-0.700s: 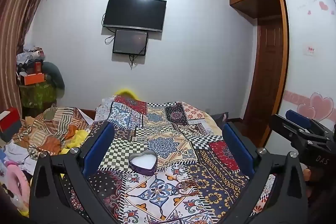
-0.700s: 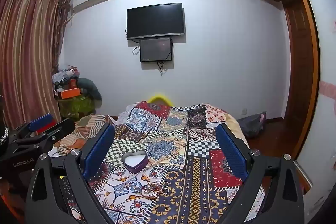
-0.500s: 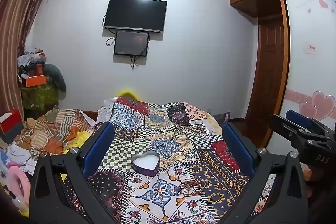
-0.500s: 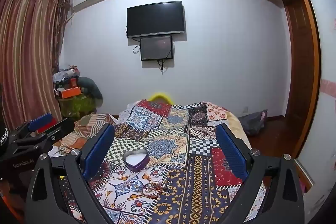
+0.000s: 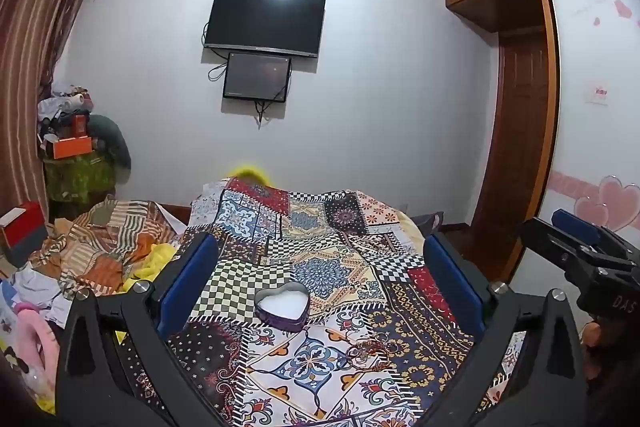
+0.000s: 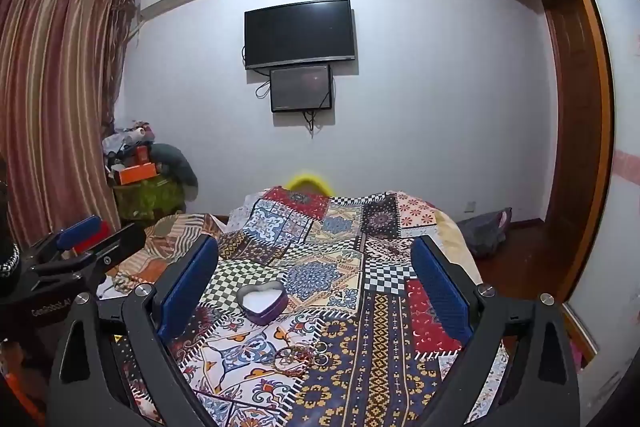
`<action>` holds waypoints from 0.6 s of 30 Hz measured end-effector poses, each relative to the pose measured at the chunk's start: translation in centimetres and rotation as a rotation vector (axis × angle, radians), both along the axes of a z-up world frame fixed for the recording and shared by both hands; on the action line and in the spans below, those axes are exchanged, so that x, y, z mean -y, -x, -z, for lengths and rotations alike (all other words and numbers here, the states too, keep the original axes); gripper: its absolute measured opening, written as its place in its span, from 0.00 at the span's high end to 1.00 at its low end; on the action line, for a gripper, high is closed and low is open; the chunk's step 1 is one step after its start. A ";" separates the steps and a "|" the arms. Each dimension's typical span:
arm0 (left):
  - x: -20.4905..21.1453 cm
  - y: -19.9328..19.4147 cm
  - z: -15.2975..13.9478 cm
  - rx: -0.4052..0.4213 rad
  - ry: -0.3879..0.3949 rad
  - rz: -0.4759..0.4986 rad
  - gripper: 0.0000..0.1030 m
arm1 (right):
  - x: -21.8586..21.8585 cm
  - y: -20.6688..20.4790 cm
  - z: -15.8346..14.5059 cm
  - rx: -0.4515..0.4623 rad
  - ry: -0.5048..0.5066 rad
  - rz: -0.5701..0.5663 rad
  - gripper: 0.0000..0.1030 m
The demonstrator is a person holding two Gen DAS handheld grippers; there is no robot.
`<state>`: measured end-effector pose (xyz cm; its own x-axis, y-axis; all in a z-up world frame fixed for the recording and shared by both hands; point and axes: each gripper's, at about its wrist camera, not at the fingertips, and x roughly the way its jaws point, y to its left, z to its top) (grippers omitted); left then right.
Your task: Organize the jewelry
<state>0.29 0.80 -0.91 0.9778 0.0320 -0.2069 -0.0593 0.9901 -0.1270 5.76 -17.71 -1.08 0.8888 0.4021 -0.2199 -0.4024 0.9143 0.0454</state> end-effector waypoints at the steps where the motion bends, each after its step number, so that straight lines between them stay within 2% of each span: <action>1: 0.0 0.1 -0.1 0.000 -0.001 0.000 0.00 | 0.0 0.0 0.0 -0.001 0.000 0.000 0.07; 18: 0.1 0.1 -0.2 0.000 -0.003 0.002 0.00 | -0.3 -0.1 0.1 -0.006 0.001 -0.003 0.07</action>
